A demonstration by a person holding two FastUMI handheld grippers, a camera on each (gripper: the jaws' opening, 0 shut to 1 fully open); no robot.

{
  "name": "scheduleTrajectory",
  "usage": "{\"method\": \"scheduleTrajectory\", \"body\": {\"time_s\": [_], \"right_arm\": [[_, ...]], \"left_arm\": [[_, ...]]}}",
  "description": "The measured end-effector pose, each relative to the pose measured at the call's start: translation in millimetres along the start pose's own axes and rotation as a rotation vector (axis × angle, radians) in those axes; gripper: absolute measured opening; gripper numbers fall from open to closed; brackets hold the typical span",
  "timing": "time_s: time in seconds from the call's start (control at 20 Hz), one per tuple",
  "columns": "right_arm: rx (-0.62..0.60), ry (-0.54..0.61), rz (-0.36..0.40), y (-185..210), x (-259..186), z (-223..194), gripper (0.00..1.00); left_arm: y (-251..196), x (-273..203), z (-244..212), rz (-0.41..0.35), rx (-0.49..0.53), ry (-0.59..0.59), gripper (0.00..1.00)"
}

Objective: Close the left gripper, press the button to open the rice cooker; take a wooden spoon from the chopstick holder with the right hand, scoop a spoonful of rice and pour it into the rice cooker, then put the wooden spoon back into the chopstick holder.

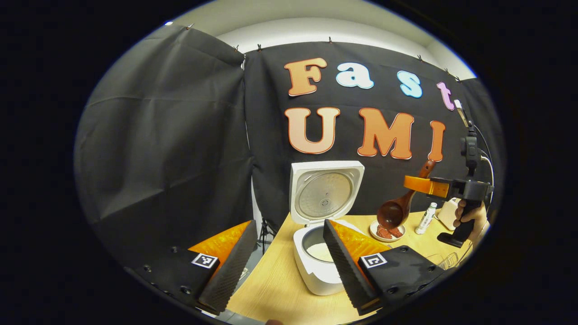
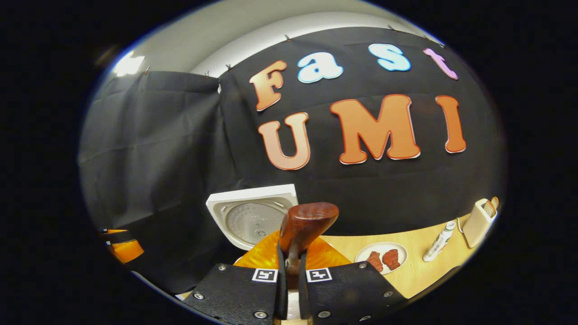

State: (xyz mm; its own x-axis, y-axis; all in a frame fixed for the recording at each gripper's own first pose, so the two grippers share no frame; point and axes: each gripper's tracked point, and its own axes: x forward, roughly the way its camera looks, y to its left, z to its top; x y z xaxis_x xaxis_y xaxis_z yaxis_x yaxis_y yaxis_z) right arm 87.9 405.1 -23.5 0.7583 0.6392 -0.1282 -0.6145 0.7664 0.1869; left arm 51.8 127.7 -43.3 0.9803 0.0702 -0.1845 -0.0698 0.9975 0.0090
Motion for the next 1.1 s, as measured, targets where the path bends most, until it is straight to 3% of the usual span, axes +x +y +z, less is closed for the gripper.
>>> {"method": "scheduleTrajectory", "body": {"time_s": [0.5,0.6,0.65,0.75,1.1], "right_arm": [[0.031,-0.003,-0.254,-148.8,-108.8,-2.1,0.09],[0.041,0.015,-0.318,-180.7,-133.9,-12.6,0.14],[0.054,0.025,-0.345,-195.6,-146.2,-18.8,0.09],[0.080,0.049,-0.396,-220.2,-170.0,-34.5,0.09],[0.151,0.120,-0.536,-273.8,-238.4,-87.2,0.09]], "left_arm": [[-19.6,1.7,4.8,-0.037,0.005,-0.007,0.99],[-24.4,2.7,7.2,-0.044,0.009,-0.010,0.99],[-26.6,2.9,8.1,-0.047,0.012,-0.012,0.99],[-34.5,3.8,8.1,-0.056,0.014,-0.013,0.99],[-60.2,5.6,9.1,-0.103,0.020,-0.003,0.99]]}}
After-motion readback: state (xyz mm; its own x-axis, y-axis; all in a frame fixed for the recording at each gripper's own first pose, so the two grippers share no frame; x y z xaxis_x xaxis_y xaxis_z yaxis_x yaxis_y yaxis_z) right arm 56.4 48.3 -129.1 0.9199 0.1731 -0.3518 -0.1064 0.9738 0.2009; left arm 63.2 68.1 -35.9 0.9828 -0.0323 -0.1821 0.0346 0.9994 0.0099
